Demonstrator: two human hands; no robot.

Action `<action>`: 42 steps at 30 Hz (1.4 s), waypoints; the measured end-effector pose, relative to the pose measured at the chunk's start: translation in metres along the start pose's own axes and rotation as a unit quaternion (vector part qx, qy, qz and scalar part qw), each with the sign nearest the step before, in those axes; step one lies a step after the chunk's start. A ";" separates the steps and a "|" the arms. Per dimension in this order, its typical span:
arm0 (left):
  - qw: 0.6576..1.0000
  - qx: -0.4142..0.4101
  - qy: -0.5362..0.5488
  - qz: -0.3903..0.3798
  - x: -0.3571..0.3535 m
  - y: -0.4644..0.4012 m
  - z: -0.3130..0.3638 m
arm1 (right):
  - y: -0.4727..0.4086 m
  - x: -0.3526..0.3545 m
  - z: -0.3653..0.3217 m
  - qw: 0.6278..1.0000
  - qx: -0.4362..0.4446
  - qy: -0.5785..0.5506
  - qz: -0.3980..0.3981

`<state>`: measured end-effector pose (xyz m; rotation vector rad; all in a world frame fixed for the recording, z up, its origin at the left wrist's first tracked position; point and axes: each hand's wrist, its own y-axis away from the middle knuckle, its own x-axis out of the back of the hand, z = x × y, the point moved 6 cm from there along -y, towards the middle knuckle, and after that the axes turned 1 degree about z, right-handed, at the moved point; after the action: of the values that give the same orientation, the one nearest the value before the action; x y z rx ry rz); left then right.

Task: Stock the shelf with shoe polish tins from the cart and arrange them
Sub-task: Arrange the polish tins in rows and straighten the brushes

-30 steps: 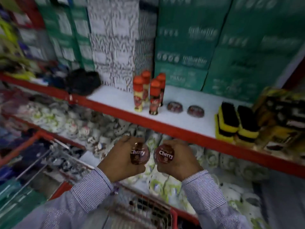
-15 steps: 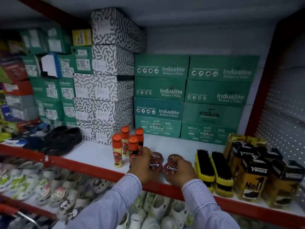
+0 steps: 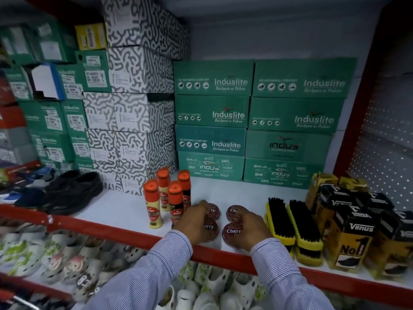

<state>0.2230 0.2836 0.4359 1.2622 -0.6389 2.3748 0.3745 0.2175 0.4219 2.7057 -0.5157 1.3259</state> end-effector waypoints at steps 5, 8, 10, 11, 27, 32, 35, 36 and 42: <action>0.999 -0.007 -0.013 0.041 -0.001 -0.028 0.004 | -0.016 0.017 -0.010 0.997 0.010 0.006 0.076; 0.999 0.012 -0.004 0.037 -0.010 -0.038 0.000 | -0.023 0.010 -0.008 0.997 0.007 0.033 0.066; 0.999 0.021 -0.004 0.039 -0.014 -0.042 -0.005 | -0.029 0.005 -0.005 0.997 0.009 0.049 0.059; 0.999 0.021 -0.004 0.047 -0.016 -0.044 -0.007 | -0.032 0.004 -0.003 0.997 0.011 0.056 0.059; 0.998 -0.016 0.038 0.056 -0.023 -0.054 -0.011 | -0.034 0.004 -0.005 0.996 0.037 0.037 0.071; 0.997 -0.029 0.034 0.058 -0.020 -0.051 -0.007 | -0.031 0.005 -0.008 0.996 0.041 0.029 0.069; 0.997 -0.035 0.037 0.056 -0.014 -0.046 -0.004 | -0.028 0.006 -0.007 0.996 0.050 0.009 0.070; 0.997 -0.039 0.038 0.060 -0.011 -0.043 -0.003 | -0.026 0.009 -0.007 0.996 0.049 0.003 0.073; 0.992 -0.089 0.001 0.087 0.008 -0.009 0.009 | -0.004 0.015 0.004 0.996 0.056 0.020 0.072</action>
<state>0.2292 0.2868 0.4490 1.1710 -0.9721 2.3910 0.3868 0.2164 0.4312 2.7705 -0.6637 1.4839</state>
